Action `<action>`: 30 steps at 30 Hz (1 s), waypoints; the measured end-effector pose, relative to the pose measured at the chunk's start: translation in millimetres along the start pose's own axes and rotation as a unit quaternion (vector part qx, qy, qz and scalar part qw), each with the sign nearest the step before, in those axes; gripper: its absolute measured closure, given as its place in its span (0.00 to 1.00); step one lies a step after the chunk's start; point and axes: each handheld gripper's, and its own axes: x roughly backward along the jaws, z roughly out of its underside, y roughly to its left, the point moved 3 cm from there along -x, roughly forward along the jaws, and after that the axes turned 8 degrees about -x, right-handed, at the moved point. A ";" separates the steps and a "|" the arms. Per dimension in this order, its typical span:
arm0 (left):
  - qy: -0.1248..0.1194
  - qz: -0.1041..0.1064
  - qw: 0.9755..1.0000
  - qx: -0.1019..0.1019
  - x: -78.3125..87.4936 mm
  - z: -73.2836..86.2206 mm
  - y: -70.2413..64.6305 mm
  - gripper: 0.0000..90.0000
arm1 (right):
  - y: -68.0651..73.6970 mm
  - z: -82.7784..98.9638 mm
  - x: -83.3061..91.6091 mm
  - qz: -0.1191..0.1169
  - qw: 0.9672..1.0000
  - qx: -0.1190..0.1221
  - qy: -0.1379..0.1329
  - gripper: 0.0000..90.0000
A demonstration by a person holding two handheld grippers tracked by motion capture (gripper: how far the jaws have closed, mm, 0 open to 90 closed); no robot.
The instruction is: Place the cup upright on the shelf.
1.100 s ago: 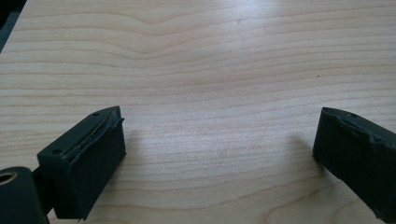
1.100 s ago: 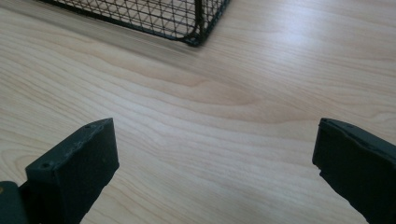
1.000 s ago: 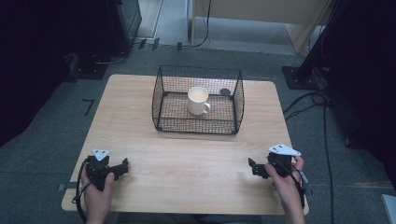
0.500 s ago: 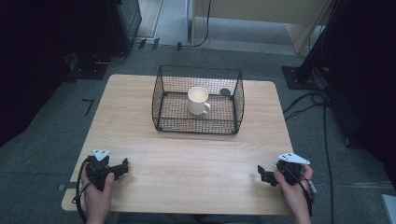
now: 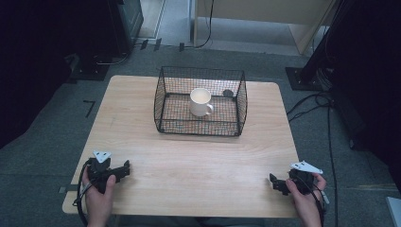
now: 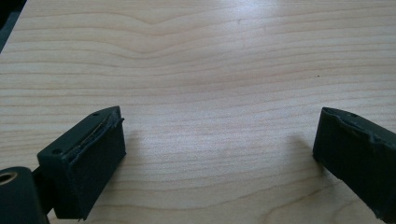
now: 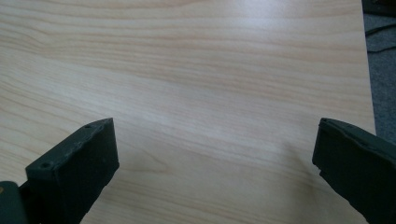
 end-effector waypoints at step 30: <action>0.000 0.000 1.000 0.000 0.0 0.1 0.0 0.03 | -25.7 17.0 5.4 0.017 0.999 -0.012 -0.031 0.00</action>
